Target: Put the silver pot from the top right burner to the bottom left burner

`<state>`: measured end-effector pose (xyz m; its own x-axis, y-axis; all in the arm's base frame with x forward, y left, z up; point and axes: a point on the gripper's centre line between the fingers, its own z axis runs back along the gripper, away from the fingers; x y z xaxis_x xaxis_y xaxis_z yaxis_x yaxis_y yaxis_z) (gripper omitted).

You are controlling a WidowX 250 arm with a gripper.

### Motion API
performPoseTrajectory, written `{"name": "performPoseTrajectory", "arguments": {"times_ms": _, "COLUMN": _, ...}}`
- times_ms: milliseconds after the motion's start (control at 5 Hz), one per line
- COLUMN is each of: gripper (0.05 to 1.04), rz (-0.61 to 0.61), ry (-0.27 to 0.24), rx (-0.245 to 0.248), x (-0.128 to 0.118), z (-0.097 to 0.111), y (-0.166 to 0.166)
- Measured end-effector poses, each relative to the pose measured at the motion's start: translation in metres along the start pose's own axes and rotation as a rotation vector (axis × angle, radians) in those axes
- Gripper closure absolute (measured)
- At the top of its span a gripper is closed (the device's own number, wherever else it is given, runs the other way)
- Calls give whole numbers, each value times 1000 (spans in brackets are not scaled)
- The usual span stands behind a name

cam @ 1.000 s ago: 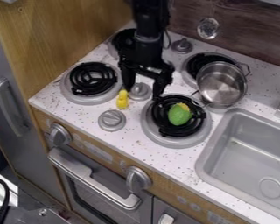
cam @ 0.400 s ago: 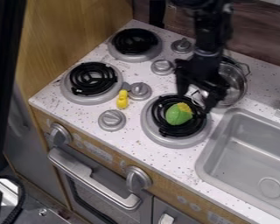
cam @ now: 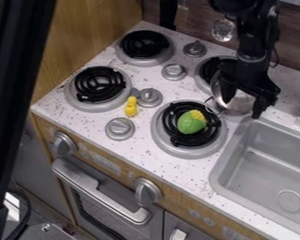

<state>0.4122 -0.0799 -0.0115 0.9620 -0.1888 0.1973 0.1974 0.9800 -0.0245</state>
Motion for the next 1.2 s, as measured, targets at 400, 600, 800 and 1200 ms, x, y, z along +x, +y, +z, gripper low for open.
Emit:
{"name": "performPoseTrajectory", "arguments": {"times_ms": 400, "gripper": 89, "rz": 32, "ry": -40, "rx": 40, "x": 24, "z": -28, "y": 7}}
{"name": "performPoseTrajectory", "arguments": {"times_ms": 600, "gripper": 89, "rz": 38, "ry": -42, "rx": 49, "x": 33, "z": -36, "y": 9}}
{"name": "performPoseTrajectory", "arguments": {"times_ms": 800, "gripper": 89, "rz": 32, "ry": -32, "rx": 57, "x": 33, "z": -48, "y": 11}}
{"name": "performPoseTrajectory", "arguments": {"times_ms": 1200, "gripper": 390, "rz": 66, "ry": -38, "rx": 61, "x": 32, "z": -59, "y": 17}}
